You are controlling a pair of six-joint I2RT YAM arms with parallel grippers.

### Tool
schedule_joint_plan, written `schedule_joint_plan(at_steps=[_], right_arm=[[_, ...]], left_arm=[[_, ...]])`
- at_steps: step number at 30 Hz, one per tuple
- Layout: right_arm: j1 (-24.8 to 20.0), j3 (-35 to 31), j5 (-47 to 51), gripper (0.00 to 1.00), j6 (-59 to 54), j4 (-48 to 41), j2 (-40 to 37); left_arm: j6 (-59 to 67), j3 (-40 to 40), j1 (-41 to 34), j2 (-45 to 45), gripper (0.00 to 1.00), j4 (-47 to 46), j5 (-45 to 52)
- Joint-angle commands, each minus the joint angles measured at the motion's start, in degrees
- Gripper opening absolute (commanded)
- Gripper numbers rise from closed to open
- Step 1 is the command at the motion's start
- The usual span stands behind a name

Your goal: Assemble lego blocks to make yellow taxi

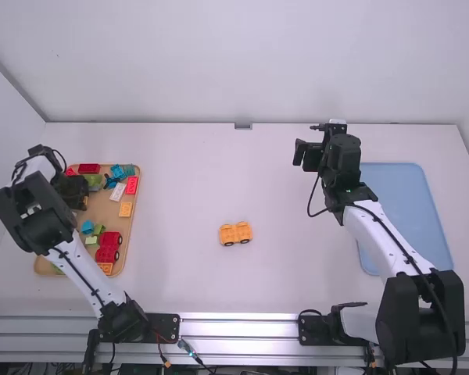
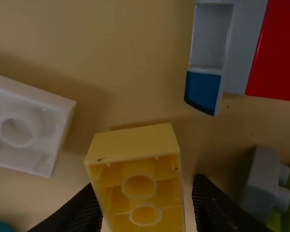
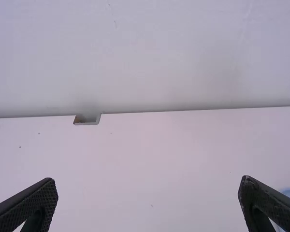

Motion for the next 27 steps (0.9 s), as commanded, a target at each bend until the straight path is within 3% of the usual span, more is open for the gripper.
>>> schedule_joint_plan(at_steps=[1, 11, 18, 27], right_arm=[[-0.09, 2.34, 0.11, 0.99, 0.17, -0.11, 0.44], [-0.11, 2.34, 0.11, 0.99, 0.17, -0.28, 0.44], [-0.09, 2.34, 0.13, 0.99, 0.17, -0.28, 0.44], [-0.11, 2.34, 0.11, 0.99, 0.22, -0.07, 0.44]], left_arm=[[-0.26, -1.77, -1.33, 0.94, 0.48, -0.02, 2.14], [-0.09, -1.77, -0.87, 0.94, 0.29, -0.17, 1.9], [-0.09, -1.75, -1.11, 0.94, 0.29, -1.14, -1.07], [6.82, 1.36, 0.61, -1.16, 0.26, -4.28, 3.26]])
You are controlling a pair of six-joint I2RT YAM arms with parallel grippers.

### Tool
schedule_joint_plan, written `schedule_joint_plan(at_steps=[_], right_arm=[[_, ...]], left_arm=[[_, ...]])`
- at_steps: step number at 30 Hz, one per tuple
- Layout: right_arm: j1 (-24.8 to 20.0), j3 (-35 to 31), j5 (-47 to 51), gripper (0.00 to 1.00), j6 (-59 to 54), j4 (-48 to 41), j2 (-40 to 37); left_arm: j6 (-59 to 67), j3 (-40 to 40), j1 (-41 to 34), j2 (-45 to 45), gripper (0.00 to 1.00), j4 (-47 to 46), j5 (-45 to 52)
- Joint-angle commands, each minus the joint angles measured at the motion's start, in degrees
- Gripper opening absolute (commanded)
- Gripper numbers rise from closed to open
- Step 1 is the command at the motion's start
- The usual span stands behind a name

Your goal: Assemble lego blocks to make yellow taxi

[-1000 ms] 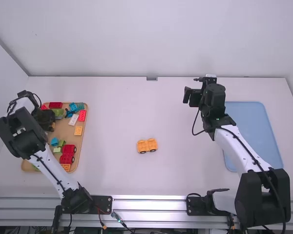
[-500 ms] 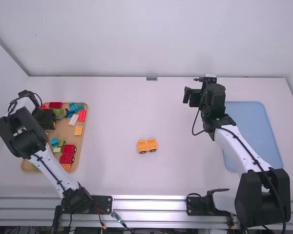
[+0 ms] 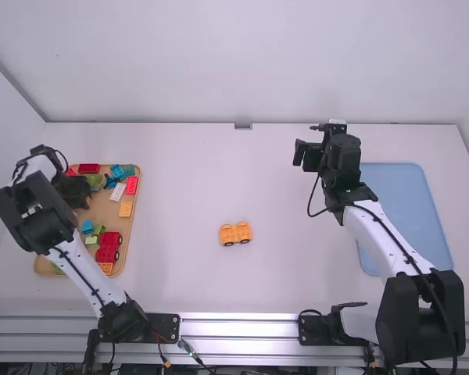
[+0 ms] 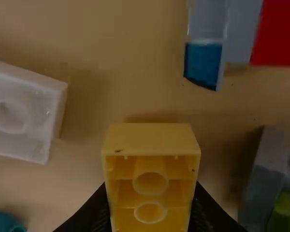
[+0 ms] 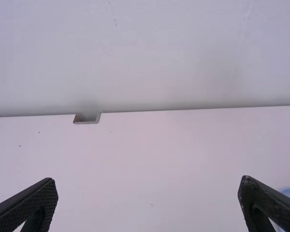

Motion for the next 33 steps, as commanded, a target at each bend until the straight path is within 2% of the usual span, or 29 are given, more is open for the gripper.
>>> schedule_joint_plan(at_steps=[1, 4, 5, 14, 17, 20, 26, 28, 33], right_arm=[[-0.11, 2.32, -0.15, 0.99, 0.39, 0.09, 0.42], [-0.11, 2.32, -2.69, 0.99, 0.39, 0.26, 0.42], [-0.11, 2.32, -4.96, 0.99, 0.37, 0.46, 0.42], [-0.09, 2.32, -22.27, 0.99, -0.17, 4.7, 0.48], [-0.09, 2.32, -28.17, 0.99, -0.26, 6.64, 1.38], [-0.11, 2.34, -32.33, 0.99, -0.26, 8.83, 2.8], [-0.2, 2.34, -46.82, 0.99, 0.63, 19.06, 9.33], [0.02, 2.34, -51.78, 0.99, 2.54, 23.74, 12.11], [1.09, 2.56, -60.61, 0.99, 10.01, 35.34, 18.21]], left_arm=[[5.27, 1.46, 0.57, -2.01, 0.26, -1.84, 2.36], [9.88, 1.77, 0.44, -5.09, 0.24, -2.38, 3.61], [12.15, 1.73, 0.44, -6.99, 0.19, -2.51, 4.26], [28.39, 1.66, -2.97, -18.71, 0.14, -3.23, 13.03], [35.19, 0.98, -6.16, -22.45, 0.13, -1.95, 17.16], [40.7, -0.92, -8.83, -24.72, 0.08, 0.5, 19.71], [42.95, -11.17, -16.83, -31.8, 0.08, 10.99, 20.57], [44.96, -16.02, -19.61, -34.71, 0.09, 15.61, 23.67], [54.36, -27.98, -26.21, -41.2, 0.17, 27.45, 41.18]])
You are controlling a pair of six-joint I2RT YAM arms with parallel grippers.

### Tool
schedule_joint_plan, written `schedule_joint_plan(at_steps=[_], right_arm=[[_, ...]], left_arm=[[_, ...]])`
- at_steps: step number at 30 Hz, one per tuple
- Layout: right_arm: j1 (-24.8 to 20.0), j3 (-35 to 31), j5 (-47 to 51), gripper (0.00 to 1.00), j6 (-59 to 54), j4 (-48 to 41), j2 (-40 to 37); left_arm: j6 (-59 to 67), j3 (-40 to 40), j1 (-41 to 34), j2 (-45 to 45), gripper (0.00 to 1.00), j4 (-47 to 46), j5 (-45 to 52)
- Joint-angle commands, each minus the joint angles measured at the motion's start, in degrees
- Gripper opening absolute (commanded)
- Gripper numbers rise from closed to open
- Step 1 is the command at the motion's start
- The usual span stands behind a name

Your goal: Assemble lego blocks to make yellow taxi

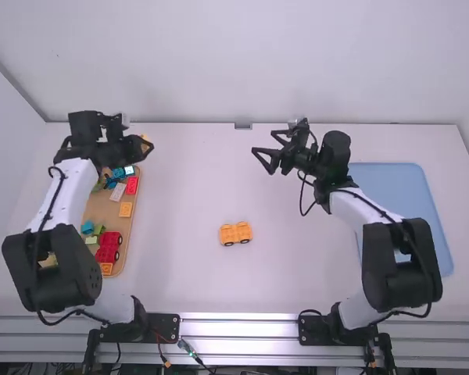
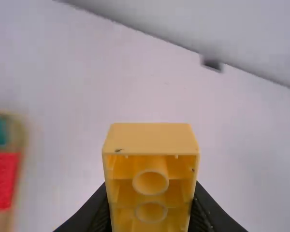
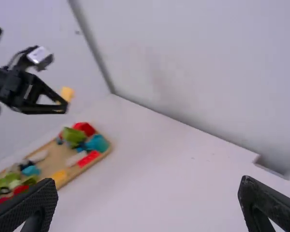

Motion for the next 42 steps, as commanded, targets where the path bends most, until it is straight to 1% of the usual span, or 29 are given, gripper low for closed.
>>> schedule_joint_plan(at_steps=[1, 2, 3, 4, 5, 7, 11, 14, 15, 17, 19, 22, 24, 26, 27, 28, 37, 39, 41, 42], right_arm=[[0.79, 2.25, -9.29, 0.99, 5.99, 2.99, 2.49], [1.33, 2.93, -11.06, 0.99, 8.22, 5.11, 3.82], [1.57, 3.26, -11.85, 0.99, 8.9, 5.79, 4.31], [2.29, 4.37, -13.57, 0.99, 10.21, 7.04, 5.64], [2.6, 4.9, -14.34, 0.99, 10.6, 7.23, 6.14], [4.02, 8.11, -18.69, 0.99, 11.93, 7.21, 8.55], [5.68, 13.25, -25.31, 0.99, 14.38, 7.17, 11.91], [6.91, 17.44, -31.67, 0.99, 14.36, 7.1, 14.67], [7.43, 19.12, -33.83, 0.99, 14.34, 6.47, 15.85], [7.74, 20.04, -34.73, 0.99, 14.34, 5.66, 16.48], [8.46, 22.23, -35.6, 0.98, 13.7, 2.14, 18.03], [8.85, 23.21, -36.35, 0.97, 13.7, 0.44, 18.97], [9.16, 23.08, -37.42, 0.96, 13.77, 1.14, 19.04], [9.22, 23.06, -37.57, 0.92, 13.75, 0.92, 19.04], [9.22, 23.04, -37.64, 0.87, 13.7, 0.94, 19.04], [9.29, 23.04, -37.7, 0.85, 13.29, 0.9, 19.04], [11.39, 23.06, -37.35, 0.84, 9.75, 0.92, 19.04], [12.15, 23.23, -37.22, 0.8, 9.62, 1.14, 19.04], [12.11, 23.47, -37.2, 0.74, 9.6, 1.07, 19.04], [12.04, 23.52, -37.16, 0.69, 9.62, 0.94, 19.04]], left_arm=[[6.99, -4.85, -3.15, -4.11, 0.18, 3.48, 13.68], [7.06, -7.89, -5.11, -5.05, 0.2, 7.61, 17.14], [6.82, -9.18, -5.99, -5.33, 0.2, 9.64, 18.4], [6.12, -11.65, -7.78, -5.42, 0.21, 13.99, 20.79], [5.73, -12.81, -8.7, -5.42, 0.21, 16.28, 22.12], [4.46, -17.27, -11.8, -5.38, 0.23, 24.74, 26.27], [3.52, -21.51, -14.6, -5.38, 0.24, 32.94, 31.19], [3.87, -23.3, -15.96, -5.4, 0.23, 36.52, 35.58], [3.91, -23.93, -16.28, -5.4, 0.21, 37.94, 36.79], [3.87, -24.24, -16.46, -5.4, 0.21, 38.66, 37.24], [3.93, -24.59, -16.59, -5.4, 0.18, 39.43, 38.18], [5.14, -24.59, -16.39, -5.4, 0.16, 39.67, 38.23], [5.57, -24.57, -16.61, -5.4, 0.17, 39.85, 38.21], [5.18, -24.57, -16.59, -5.4, 0.17, 40.5, 38.21], [5.16, -24.57, -16.37, -5.4, 0.17, 40.72, 38.23], [5.2, -24.57, -16.48, -5.4, 0.17, 40.92, 38.18], [5.18, -24.59, -16.9, -5.38, 0.17, 42.95, 37.99], [5.2, -24.59, -16.9, -5.38, 0.17, 42.93, 38.07], [5.2, -24.59, -16.9, -5.38, 0.17, 42.82, 38.12], [5.2, -24.59, -16.9, -5.38, 0.17, 42.84, 38.23]])
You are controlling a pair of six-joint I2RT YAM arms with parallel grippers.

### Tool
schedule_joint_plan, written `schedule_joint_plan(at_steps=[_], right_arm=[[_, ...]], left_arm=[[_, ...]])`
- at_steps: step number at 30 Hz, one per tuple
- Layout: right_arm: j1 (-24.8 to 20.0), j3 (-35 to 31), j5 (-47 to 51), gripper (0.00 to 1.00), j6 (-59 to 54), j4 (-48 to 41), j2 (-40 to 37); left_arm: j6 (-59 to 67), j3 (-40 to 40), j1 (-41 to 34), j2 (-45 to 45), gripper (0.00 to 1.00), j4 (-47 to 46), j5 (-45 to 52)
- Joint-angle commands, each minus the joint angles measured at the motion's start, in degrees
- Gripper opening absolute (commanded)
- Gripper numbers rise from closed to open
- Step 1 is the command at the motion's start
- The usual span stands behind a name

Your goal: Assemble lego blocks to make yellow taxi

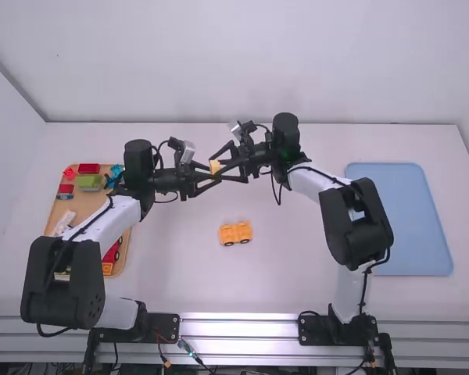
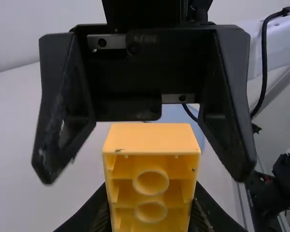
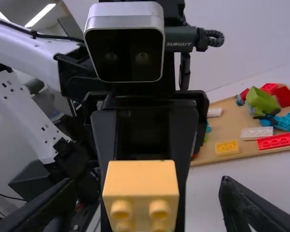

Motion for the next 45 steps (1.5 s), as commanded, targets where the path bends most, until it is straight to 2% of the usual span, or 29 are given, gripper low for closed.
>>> schedule_joint_plan(at_steps=[1, 4, 6, 12, 16, 19, 20, 21, 22, 26, 27, 28, 29, 36, 37, 38, 39, 41, 42, 45], right_arm=[[-0.15, 2.34, -0.74, 0.66, -0.61, 0.31, 0.76], [0.04, 2.34, 0.52, 0.56, -0.55, 0.13, 0.76], [-0.04, 2.34, 0.74, 0.54, -0.59, 0.17, 0.76], [-0.07, 2.34, 0.72, 0.41, -0.61, 0.35, 0.76], [-0.04, 2.34, 0.72, 0.36, -0.61, 0.17, 0.76], [-0.07, 2.34, 0.7, 0.27, -0.59, 0.17, 0.76], [-0.07, 2.34, 0.72, 0.23, -0.61, 0.17, 0.76], [-0.07, 2.34, 0.72, 0.22, -0.61, 0.17, 0.76], [-0.07, 2.34, 0.72, 0.21, -0.61, 0.26, 0.76], [-0.13, 2.34, 1.05, 0.18, -0.52, 0.33, 0.76], [-0.09, 2.34, 1.64, 0.18, -0.61, 0.33, 0.76], [-0.07, 2.34, 2.38, 0.18, -0.59, 0.15, 0.76], [-0.13, 2.34, 3.06, 0.17, -0.61, 0.22, 0.76], [-3.87, 2.34, 11.08, 0.18, -5.2, -2.99, 0.74], [-5.79, 2.34, 18.29, 0.17, -8.04, -8.39, 0.72], [-6.32, 2.34, 20.9, 0.18, -9.11, -10.45, 0.7], [-7.89, 2.38, 31.1, 0.17, -12.7, -18.03, 0.68], [-8.79, 2.75, 41.31, 0.17, -15.89, -26.12, 0.59], [-8.94, 3.04, 44.02, 0.15, -16.9, -28.83, 0.59], [-9.51, 7.13, 54.03, 0.08, -25.83, -47.52, 0.59]], left_arm=[[0.83, -0.35, -0.48, -0.83, 0.18, 0.04, 1.7], [0.83, -0.35, -0.48, -0.83, 0.18, 0.04, 1.7], [0.85, -0.35, -0.48, -0.83, 0.18, 0.02, 1.7], [1.25, -0.35, -0.48, -0.83, 0.18, 0.04, 1.68], [1.22, -0.35, -0.48, -0.83, 0.2, 0.2, 1.66], [1.22, -0.35, -0.48, -0.83, 0.34, 0.07, 1.66], [1.2, -0.35, -0.48, -0.83, 0.45, 0.11, 1.6], [1.14, -0.35, -0.48, -0.83, 0.47, 0.09, 1.53], [0.79, -0.35, -0.48, -0.83, 0.56, 0.17, 1.25], [0.83, -0.35, -0.52, -0.83, 0.67, 0.22, 1.25], [0.81, -0.35, -0.7, -0.83, 0.77, 0.24, 1.18], [0.83, -0.35, -0.7, -0.83, 0.92, 0.22, 0.96], [0.81, -0.35, -0.7, -0.83, 1.0, 0.17, 0.52], [0.81, -0.35, 0.07, -0.83, 0.99, -1.57, -4.66], [0.81, -0.35, 0.28, -0.83, 0.99, -2.05, -6.69], [0.83, -0.35, 0.28, -0.83, 0.99, -2.38, -7.61], [0.83, -0.35, 0.26, -0.83, 0.99, -3.69, -11.39], [0.81, -0.35, 0.26, -0.83, 0.99, -3.91, -16.26], [0.81, -0.35, 0.26, -0.83, 0.99, -3.89, -17.94], [0.81, -0.35, 0.26, -0.83, 0.99, -4.87, -27.71]])
